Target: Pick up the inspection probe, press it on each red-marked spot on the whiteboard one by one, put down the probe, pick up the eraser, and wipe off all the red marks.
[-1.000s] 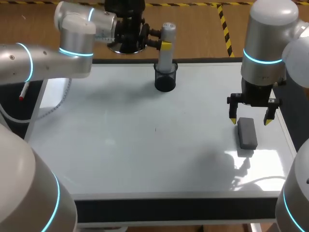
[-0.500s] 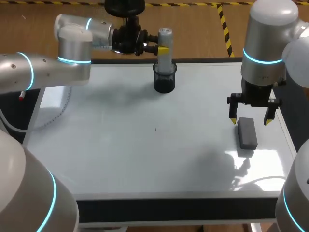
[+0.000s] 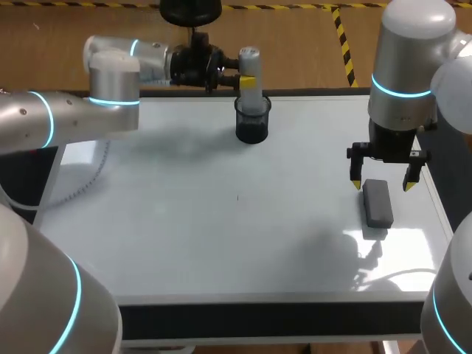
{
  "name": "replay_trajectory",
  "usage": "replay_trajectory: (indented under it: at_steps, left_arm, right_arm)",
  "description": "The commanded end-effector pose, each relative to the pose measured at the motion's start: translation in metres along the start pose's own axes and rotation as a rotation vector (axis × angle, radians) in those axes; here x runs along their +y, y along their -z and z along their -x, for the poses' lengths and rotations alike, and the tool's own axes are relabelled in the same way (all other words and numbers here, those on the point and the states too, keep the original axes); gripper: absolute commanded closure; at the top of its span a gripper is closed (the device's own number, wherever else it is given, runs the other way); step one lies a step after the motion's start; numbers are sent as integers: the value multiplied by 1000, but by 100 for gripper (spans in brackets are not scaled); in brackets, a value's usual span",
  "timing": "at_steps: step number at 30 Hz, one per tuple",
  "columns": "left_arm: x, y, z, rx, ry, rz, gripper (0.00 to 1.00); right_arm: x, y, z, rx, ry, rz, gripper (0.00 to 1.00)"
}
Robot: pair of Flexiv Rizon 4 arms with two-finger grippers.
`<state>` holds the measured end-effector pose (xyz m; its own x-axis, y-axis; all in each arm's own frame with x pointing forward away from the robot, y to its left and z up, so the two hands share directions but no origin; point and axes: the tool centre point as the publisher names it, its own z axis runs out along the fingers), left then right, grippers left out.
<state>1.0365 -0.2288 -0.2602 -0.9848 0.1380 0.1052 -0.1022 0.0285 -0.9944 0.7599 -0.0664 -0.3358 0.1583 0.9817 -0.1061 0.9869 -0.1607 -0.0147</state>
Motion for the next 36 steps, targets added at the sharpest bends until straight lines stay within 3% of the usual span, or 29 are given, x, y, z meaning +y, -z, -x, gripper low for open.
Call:
replay_trajectory:
  at_steps: [1,36]
  left_arm:
    - [3,-2,0,-18,-32,-14,100]
    - [26,-4,-4,-49,-109,3,100]
  right_arm:
    - [-1,1,2,1,1,1,0]
    - [-1,1,2,1,1,1,0]
